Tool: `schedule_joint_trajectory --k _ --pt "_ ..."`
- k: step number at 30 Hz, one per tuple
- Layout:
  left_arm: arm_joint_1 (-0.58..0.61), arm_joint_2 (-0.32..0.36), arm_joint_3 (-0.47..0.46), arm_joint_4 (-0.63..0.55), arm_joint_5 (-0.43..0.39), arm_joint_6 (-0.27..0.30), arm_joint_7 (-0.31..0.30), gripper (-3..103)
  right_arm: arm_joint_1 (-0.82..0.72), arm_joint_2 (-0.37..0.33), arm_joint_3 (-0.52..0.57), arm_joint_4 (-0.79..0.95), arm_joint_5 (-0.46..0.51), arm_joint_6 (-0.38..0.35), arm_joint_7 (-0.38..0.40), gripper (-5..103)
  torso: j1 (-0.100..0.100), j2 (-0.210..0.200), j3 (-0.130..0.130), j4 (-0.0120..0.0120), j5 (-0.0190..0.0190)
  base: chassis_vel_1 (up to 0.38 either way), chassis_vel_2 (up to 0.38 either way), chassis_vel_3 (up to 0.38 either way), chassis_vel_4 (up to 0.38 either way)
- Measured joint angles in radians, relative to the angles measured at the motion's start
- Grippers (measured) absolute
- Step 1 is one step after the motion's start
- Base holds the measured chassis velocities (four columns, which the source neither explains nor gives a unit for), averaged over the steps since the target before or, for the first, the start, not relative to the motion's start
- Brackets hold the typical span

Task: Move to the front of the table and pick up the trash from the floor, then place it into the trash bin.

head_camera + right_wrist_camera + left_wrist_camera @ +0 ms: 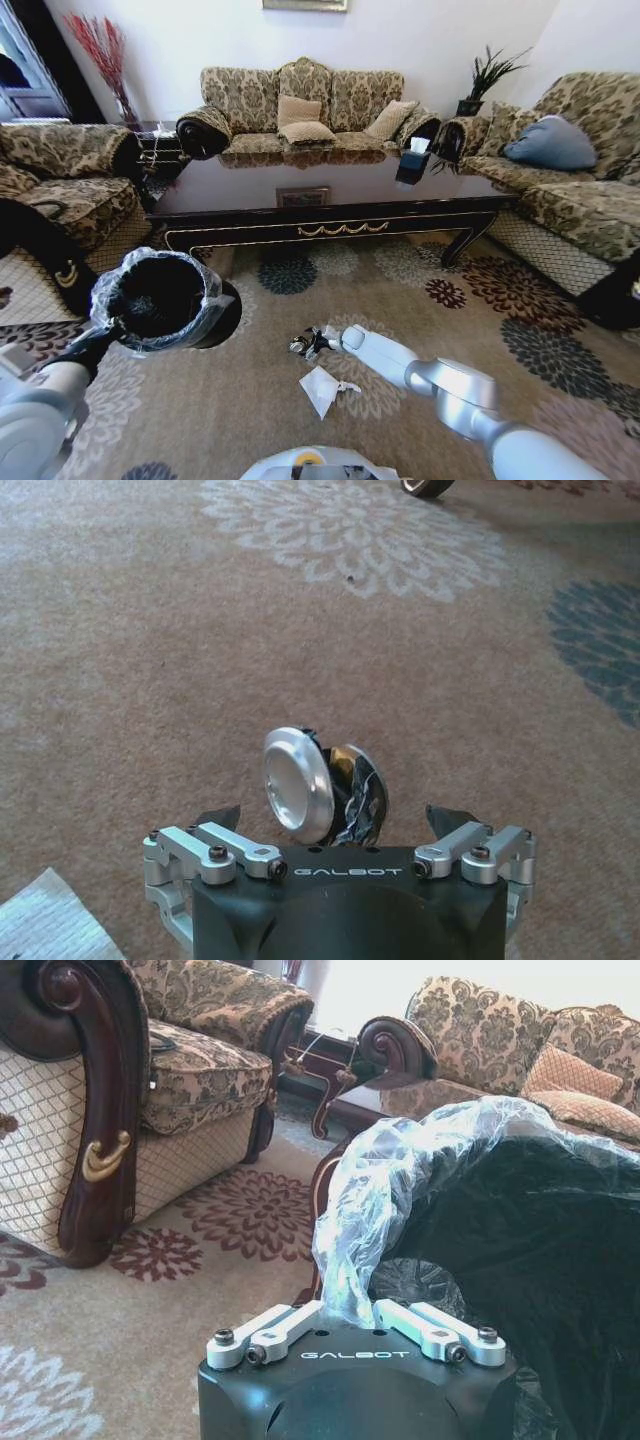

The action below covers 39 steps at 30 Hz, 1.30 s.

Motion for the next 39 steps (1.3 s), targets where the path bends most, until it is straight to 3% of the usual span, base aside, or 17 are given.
schedule_joint_trajectory --k 6,9,32,36,38,39 --pt "0.000 0.006 -0.002 -0.008 0.000 0.000 -0.001 2 -0.004 0.004 -0.001 -0.013 -0.007 0.003 0.014 101 0.000 0.000 0.000 -0.0001 -0.0001 0.000 0.000 0.000 0.000" --pt "-0.002 0.004 0.005 -0.009 0.002 0.000 -0.002 2 -0.005 0.003 0.001 -0.013 -0.009 0.003 0.028 90 0.000 0.000 0.000 -0.0001 -0.0001 0.000 0.000 0.000 0.000" --pt "0.000 -0.002 0.019 -0.009 0.018 0.000 -0.002 2 0.000 0.017 -0.009 -0.016 -0.005 0.022 0.027 84 0.000 0.000 0.000 0.0000 0.0000 0.000 0.000 0.000 0.000" --pt "0.000 -0.004 0.023 -0.008 0.021 0.000 -0.002 2 -0.007 0.017 -0.006 -0.017 -0.006 0.028 0.027 68 0.000 0.000 0.000 -0.0001 0.0000 0.000 0.000 0.000 0.000" --pt "-0.001 -0.004 0.024 -0.007 0.022 0.000 -0.002 2 -0.009 0.016 -0.006 -0.017 -0.006 0.029 0.027 68 0.000 0.000 0.000 -0.0001 0.0000 0.000 0.000 0.000 0.000" --pt "-0.001 -0.005 0.025 -0.005 0.024 0.000 -0.002 2 -0.010 0.016 -0.005 -0.016 -0.008 0.031 0.026 62 0.000 0.000 0.000 -0.0001 0.0000 0.000 0.000 0.000 0.000"
